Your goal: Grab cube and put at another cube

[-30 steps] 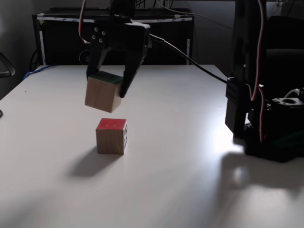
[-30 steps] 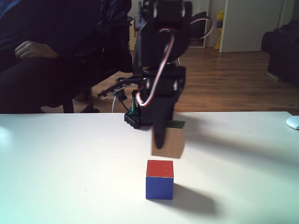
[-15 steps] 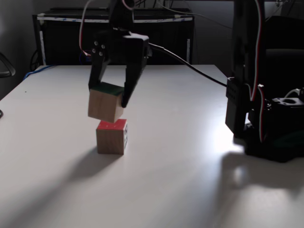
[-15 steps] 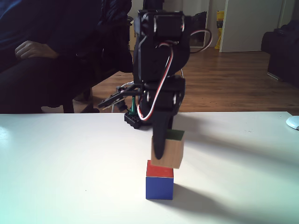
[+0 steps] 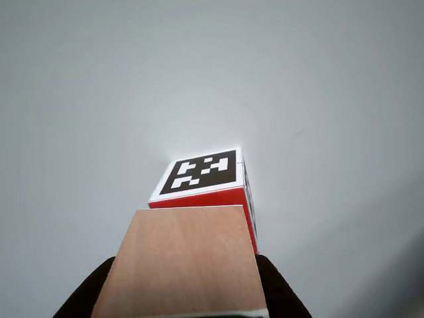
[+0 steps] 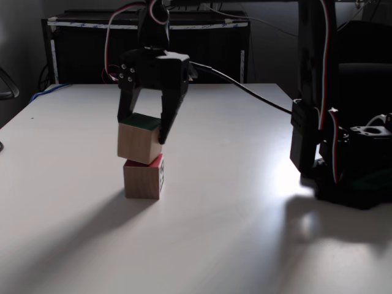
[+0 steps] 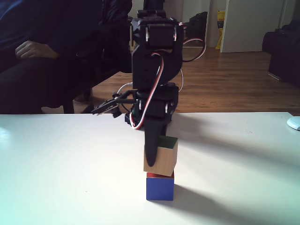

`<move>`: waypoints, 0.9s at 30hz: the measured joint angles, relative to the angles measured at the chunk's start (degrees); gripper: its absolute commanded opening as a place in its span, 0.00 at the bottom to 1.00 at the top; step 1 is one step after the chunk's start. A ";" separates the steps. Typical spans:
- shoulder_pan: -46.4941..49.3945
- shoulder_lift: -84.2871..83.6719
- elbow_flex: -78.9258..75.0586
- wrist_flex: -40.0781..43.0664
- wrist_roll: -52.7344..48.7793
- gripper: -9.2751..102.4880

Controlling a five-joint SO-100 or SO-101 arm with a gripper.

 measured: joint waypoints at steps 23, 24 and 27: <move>-1.05 -3.43 -0.44 2.46 0.35 0.49; -1.23 -3.43 -0.97 3.08 0.53 0.50; -1.14 -3.52 -2.46 4.48 0.88 0.50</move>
